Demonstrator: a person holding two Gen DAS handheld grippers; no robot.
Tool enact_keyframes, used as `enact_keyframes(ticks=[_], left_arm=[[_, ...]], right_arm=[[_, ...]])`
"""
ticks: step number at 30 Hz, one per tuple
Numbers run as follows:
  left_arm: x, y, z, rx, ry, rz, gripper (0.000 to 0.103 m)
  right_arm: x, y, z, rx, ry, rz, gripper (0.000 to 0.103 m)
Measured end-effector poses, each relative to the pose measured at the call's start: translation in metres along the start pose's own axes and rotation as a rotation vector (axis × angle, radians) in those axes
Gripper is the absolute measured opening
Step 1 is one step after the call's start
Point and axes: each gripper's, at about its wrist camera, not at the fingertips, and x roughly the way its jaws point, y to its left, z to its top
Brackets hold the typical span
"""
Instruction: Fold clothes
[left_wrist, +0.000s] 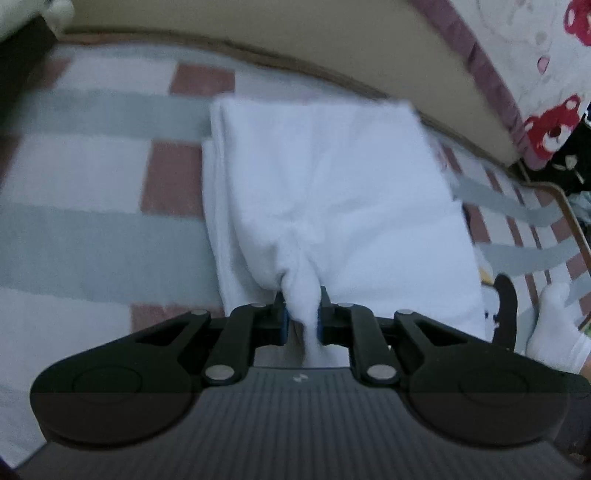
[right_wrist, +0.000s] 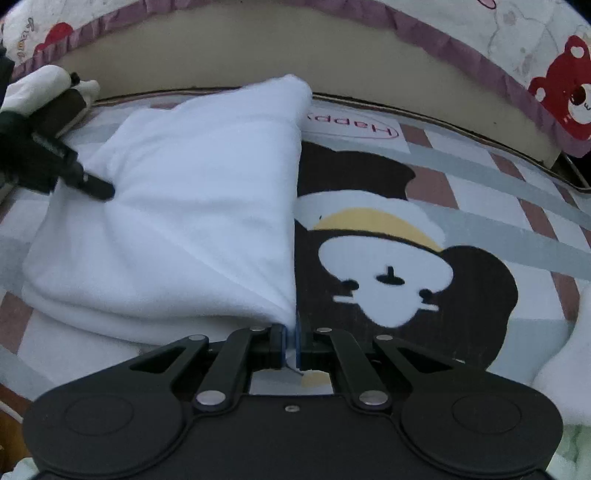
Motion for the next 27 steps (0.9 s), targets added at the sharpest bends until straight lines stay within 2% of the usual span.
enact_keyframes(ticks=[3, 5, 7, 8, 9, 10, 14, 16, 17, 18, 19, 22, 24, 27], left_arm=[[-0.017, 0.004, -0.006, -0.027, 0.006, 0.037, 0.016], [-0.037, 0.009, -0.017, -0.044, 0.004, 0.027, 0.017], [-0.057, 0.011, -0.028, -0.044, -0.012, -0.003, 0.021], [-0.060, 0.007, -0.033, -0.030, -0.002, -0.013, 0.026], [-0.062, 0.004, -0.038, -0.016, 0.009, -0.023, 0.032], [-0.064, 0.000, -0.043, -0.002, 0.019, -0.033, 0.034], [-0.032, -0.022, -0.055, 0.086, 0.141, -0.038, 0.046], [-0.018, -0.029, -0.062, 0.169, 0.169, 0.031, 0.034], [-0.016, -0.033, -0.065, 0.226, 0.159, 0.078, 0.011], [-0.018, -0.037, -0.066, 0.281, 0.146, 0.106, 0.007], [-0.023, -0.036, -0.067, 0.277, 0.132, 0.086, 0.004], [-0.045, -0.020, -0.068, 0.180, 0.090, 0.056, 0.004], [-0.054, -0.009, -0.073, 0.118, 0.095, 0.038, 0.004], [-0.046, -0.022, -0.081, 0.186, 0.136, 0.096, 0.005]], right_arm=[[0.003, 0.009, -0.003, -0.052, 0.047, -0.041, 0.005], [0.002, 0.014, -0.001, -0.074, 0.051, -0.042, 0.010], [-0.004, 0.020, 0.007, -0.073, 0.012, 0.000, 0.026], [-0.007, 0.022, 0.011, -0.073, -0.008, 0.021, 0.032], [-0.010, 0.025, 0.016, -0.073, -0.028, 0.042, 0.047], [-0.014, 0.028, 0.020, -0.072, -0.048, 0.063, 0.052], [-0.026, 0.038, 0.036, -0.071, -0.126, 0.147, 0.051], [-0.016, 0.030, 0.048, 0.008, -0.138, 0.183, 0.051], [-0.011, 0.023, 0.052, 0.060, -0.138, 0.215, 0.051], [-0.004, 0.015, 0.053, 0.104, -0.123, 0.255, 0.051], [0.004, 0.007, 0.054, 0.146, -0.103, 0.297, 0.051], [0.022, -0.003, 0.040, 0.126, 0.025, 0.329, 0.050], [0.029, -0.001, 0.025, 0.021, 0.108, 0.291, 0.050], [0.032, -0.005, 0.020, -0.002, 0.143, 0.296, 0.050]])
